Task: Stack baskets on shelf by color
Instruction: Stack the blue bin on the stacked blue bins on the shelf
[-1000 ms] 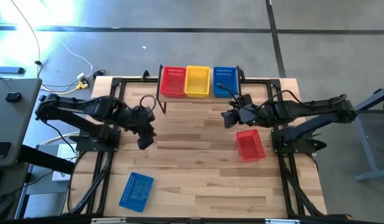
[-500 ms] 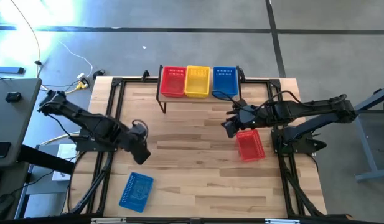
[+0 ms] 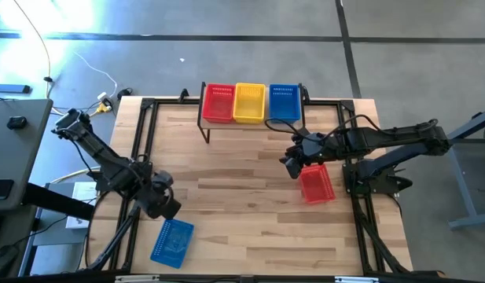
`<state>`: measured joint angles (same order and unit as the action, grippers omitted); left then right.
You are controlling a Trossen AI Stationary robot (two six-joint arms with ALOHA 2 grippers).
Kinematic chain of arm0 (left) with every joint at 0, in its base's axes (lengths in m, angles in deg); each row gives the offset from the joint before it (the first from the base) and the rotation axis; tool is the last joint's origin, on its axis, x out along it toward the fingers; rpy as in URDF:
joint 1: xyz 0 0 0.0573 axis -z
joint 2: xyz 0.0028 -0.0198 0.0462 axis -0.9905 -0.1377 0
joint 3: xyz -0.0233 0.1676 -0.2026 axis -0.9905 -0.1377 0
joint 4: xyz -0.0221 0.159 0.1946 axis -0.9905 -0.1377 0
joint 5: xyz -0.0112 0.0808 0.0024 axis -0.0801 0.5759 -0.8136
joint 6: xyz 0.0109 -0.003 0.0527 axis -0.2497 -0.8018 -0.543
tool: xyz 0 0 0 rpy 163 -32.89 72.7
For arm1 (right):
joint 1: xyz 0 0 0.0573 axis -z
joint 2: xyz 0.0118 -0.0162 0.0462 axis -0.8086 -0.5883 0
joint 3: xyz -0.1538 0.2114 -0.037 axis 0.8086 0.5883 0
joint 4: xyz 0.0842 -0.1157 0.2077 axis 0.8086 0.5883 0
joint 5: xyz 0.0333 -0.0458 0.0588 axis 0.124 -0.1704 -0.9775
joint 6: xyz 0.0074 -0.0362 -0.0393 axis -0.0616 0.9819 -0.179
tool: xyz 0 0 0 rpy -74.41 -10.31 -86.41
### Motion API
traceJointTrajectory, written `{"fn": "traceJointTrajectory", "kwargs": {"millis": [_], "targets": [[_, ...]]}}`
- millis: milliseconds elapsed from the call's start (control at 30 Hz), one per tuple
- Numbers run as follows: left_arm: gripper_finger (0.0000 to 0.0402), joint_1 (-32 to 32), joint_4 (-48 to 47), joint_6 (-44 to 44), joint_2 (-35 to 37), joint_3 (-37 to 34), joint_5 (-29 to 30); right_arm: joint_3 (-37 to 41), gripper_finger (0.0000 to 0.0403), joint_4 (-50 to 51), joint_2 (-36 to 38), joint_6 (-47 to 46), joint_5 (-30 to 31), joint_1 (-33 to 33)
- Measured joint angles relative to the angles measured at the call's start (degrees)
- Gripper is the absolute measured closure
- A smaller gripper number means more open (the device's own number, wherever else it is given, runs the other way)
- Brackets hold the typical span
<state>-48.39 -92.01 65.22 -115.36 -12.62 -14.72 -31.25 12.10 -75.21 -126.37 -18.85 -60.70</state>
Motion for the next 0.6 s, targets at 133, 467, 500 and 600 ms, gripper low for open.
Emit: {"fn": "traceJointTrajectory", "kwargs": {"millis": [133, 467, 500, 600], "targets": [[0.0261, 3.6, 0.4, 6.4, -0.9, -0.8, -0.7, 0.0, 0.0246, 0.4, 0.0, 0.5, 0.0, 0.0], [0.0261, 10.2, 2.7, 17.2, -7.9, -0.8, -5.0, 0.0, 0.0246, 2.4, 0.0, 0.6, 0.0, 0.0], [0.0261, 10.6, 3.6, 17.6, -8.6, -0.8, -5.4, 0.0, 0.0246, 2.4, 0.0, 0.6, 0.0, 0.0], [0.0261, 11.1, 6.2, 17.9, -11.0, -0.8, -5.9, 0.0, 0.0246, 2.4, 0.0, 0.6, 0.0, 0.0]]}}
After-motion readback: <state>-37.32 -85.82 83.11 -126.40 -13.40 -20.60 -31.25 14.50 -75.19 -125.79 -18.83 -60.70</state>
